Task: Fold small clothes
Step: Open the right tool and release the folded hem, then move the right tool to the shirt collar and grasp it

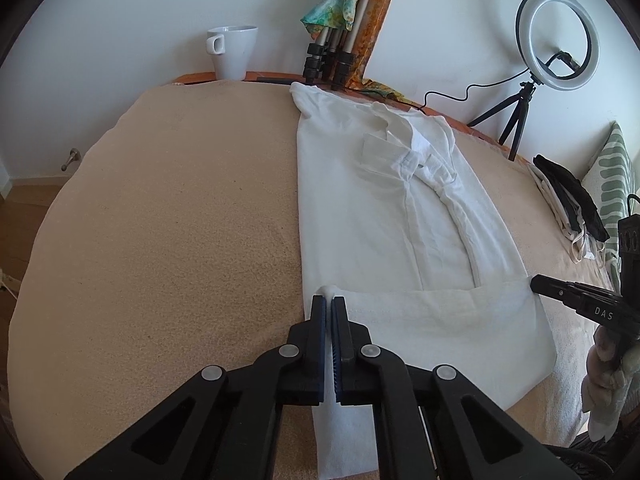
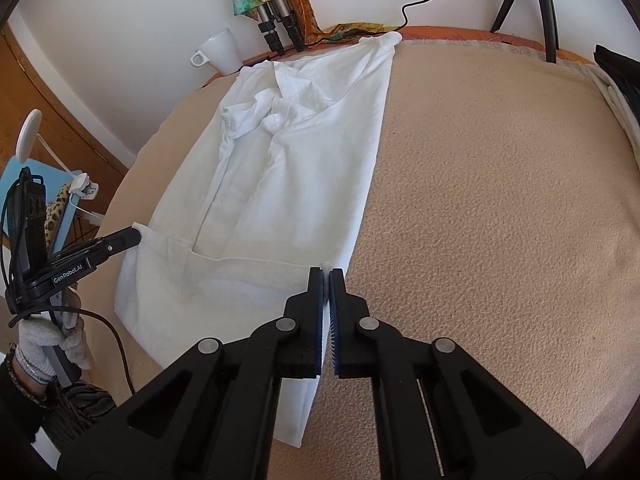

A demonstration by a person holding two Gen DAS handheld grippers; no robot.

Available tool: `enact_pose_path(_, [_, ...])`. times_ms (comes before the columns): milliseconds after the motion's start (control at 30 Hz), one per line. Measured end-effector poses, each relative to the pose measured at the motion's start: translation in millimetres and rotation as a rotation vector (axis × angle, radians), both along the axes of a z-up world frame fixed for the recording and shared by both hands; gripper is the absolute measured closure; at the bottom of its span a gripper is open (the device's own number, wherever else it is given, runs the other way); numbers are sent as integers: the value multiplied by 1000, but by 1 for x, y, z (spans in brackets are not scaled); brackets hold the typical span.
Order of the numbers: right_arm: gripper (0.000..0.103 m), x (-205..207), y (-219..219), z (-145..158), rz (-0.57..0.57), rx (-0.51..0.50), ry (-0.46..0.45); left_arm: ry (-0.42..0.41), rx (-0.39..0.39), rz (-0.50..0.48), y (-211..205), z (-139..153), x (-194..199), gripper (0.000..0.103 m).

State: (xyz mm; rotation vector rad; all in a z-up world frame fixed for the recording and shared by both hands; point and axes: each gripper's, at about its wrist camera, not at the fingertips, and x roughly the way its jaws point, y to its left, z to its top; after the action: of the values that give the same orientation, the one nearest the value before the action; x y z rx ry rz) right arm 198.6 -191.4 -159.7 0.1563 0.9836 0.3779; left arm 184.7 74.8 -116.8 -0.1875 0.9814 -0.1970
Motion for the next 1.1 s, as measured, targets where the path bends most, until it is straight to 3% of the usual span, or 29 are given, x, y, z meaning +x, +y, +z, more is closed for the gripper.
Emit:
enact_pose_path(133, [100,1,1,-4,9,-19,3,21,-20,7,3,-4,2,98])
enact_pose_path(267, [100,-1,3,1,6,-52,-16,-23,24,24,4,6,-1,83])
enact_pose_path(367, [98,0,-1,6,-11,-63,-27,-32,4,31,8,11,1,76])
enact_pose_path(467, [87,3,-7,10,-22,-23,-29,-34,-14,40,10,14,3,67])
enact_pose_path(533, [74,4,-9,13,-30,-4,-41,-41,-26,44,10,18,6,65])
enact_pose_path(700, [72,10,-14,21,-45,21,-68,-59,-49,24,7,29,17,43])
enact_pose_path(1100, [72,45,-17,27,-50,50,-56,-75,-19,-22,13,35,73,42])
